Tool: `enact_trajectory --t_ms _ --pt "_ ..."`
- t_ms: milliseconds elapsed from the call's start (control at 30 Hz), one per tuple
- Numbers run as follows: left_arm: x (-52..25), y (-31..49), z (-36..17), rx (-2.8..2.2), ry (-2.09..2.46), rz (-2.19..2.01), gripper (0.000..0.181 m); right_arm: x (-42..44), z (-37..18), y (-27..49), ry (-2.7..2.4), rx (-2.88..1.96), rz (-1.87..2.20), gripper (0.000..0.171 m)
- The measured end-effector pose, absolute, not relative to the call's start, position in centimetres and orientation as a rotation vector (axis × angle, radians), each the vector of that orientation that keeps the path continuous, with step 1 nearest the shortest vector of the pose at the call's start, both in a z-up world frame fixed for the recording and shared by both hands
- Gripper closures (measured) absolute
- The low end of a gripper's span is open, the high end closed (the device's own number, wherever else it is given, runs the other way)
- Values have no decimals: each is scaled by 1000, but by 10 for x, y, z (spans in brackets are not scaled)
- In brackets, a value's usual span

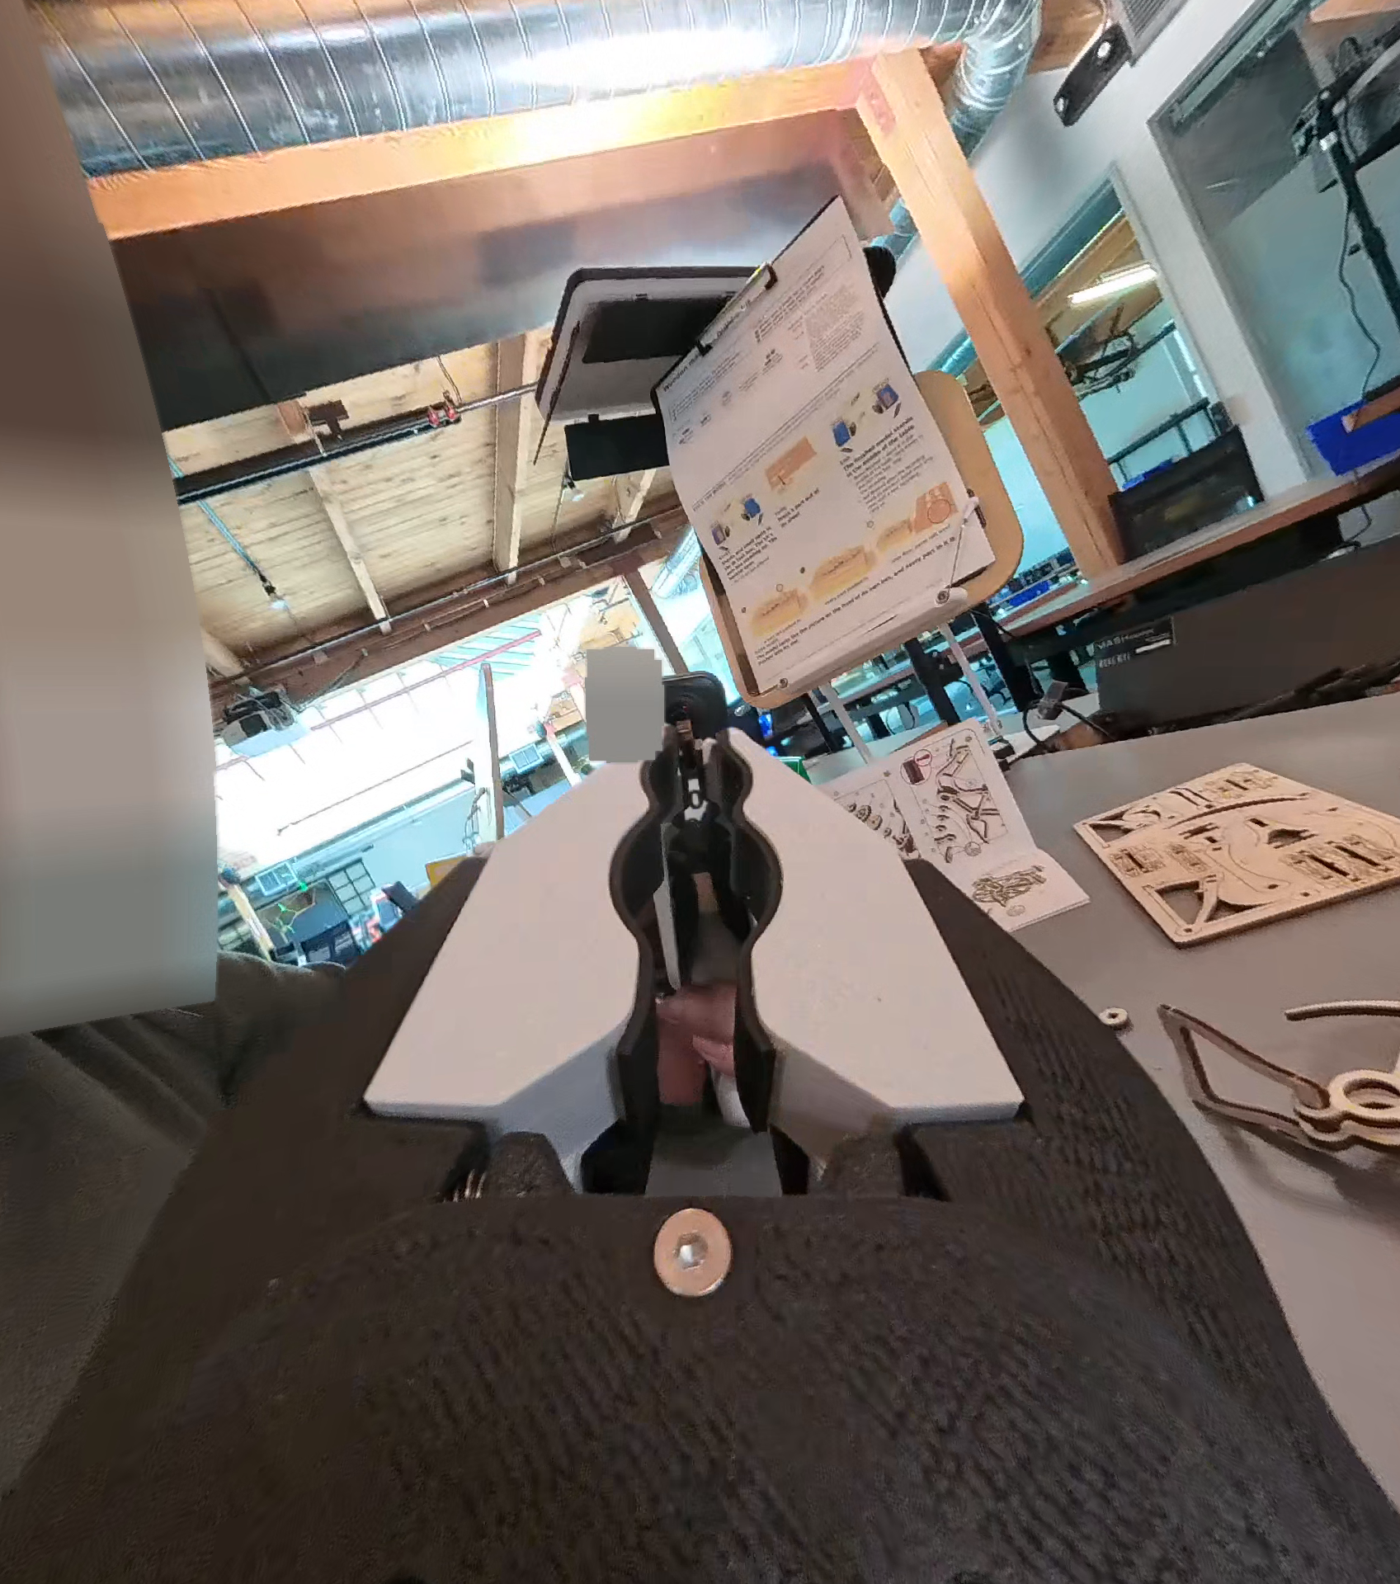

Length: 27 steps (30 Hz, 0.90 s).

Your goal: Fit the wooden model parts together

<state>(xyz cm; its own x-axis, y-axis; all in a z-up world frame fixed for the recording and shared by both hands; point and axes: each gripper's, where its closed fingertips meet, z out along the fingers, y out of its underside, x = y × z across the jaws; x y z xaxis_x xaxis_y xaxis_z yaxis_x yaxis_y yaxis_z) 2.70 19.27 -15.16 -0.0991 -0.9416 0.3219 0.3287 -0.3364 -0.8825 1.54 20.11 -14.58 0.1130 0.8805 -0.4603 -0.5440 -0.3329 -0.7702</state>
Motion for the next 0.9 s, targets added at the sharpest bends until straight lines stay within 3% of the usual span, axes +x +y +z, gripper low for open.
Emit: enact_trajectory --t_ms 900 --pt "29 192 -155 -1171 758 -1686 181 15 -146 202 -417 -1176 1510 171"
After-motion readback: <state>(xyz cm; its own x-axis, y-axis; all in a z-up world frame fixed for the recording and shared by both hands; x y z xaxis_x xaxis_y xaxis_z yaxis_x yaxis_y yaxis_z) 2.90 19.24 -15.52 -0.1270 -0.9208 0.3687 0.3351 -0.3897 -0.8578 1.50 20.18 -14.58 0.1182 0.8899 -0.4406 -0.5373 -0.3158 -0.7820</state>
